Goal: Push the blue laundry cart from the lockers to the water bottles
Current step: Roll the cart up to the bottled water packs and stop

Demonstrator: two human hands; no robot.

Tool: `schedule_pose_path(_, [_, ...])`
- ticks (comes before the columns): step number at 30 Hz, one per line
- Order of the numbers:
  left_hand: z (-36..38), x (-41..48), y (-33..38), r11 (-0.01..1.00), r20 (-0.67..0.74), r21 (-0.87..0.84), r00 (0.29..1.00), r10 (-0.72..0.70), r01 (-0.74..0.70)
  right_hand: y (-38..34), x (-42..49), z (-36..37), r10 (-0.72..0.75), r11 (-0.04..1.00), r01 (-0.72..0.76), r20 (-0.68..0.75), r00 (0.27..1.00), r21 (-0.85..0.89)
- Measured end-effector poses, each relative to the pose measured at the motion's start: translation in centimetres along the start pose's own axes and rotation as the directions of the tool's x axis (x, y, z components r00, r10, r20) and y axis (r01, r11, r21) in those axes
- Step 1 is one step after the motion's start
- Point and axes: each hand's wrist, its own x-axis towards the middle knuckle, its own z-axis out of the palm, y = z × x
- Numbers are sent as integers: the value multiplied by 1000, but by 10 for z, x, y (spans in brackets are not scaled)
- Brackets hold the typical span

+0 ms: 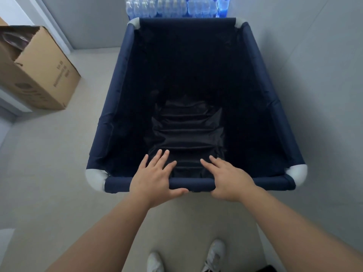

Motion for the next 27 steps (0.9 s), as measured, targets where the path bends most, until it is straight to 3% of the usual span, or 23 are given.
schedule_pose_path(4, [-2,3,9,999,-15,-27,999,-39,39,7,5,-10,8,1000,-8,9,1000,-8])
schedule_pose_path(10, [1,2,15,998,-7,-54,999,-41,40,7,8,-25,33,987,3,219,975,-161])
schedule_pose_path(20, [3,4,5,998,-54,-20,997,54,-55,-3,3,-19,23,992,0,175,984,-129])
schedule_pose_path(27, [6,3,31,993,-69,-10,990,120,-121,19,-20,-16,51,995,-26,280,959,-94])
